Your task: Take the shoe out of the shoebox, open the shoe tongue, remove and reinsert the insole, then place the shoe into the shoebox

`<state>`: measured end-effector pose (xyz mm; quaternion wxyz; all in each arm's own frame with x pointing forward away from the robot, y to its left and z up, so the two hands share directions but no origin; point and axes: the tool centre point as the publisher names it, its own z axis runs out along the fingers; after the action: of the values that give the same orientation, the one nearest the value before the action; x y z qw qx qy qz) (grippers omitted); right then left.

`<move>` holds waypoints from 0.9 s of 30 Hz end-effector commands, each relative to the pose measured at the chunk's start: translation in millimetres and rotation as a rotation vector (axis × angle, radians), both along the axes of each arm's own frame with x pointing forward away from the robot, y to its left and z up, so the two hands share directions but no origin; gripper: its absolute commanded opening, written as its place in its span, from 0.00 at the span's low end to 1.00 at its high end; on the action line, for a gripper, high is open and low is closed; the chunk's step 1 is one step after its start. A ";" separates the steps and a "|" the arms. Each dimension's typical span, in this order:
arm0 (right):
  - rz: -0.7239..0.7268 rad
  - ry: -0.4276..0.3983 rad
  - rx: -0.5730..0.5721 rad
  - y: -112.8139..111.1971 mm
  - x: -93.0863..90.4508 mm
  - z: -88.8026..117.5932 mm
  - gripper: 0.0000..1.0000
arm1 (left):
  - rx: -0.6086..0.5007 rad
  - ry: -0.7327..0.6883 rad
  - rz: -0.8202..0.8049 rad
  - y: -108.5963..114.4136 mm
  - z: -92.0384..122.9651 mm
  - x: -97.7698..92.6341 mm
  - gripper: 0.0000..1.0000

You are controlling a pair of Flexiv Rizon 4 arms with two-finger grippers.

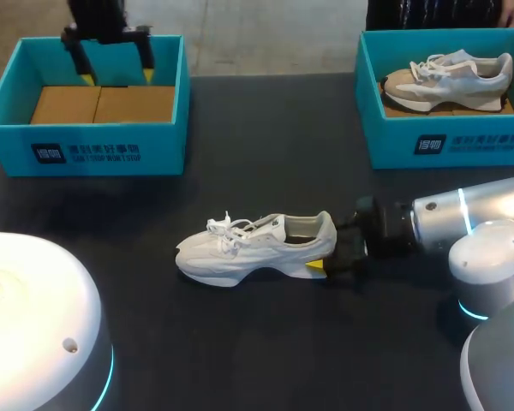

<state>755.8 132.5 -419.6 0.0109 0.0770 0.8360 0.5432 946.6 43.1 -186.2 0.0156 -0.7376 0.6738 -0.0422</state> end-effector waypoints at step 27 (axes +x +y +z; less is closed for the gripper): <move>-0.001 0.001 -0.002 3.6 1.0 -3.1 0.00 | -0.026 0.057 -0.083 -137.0 -38.1 -131.0 1.00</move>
<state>755.9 132.6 -419.7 0.0108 0.0771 0.8360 0.5432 822.2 -88.4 -214.0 -0.0148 -0.7107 0.7029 -0.0259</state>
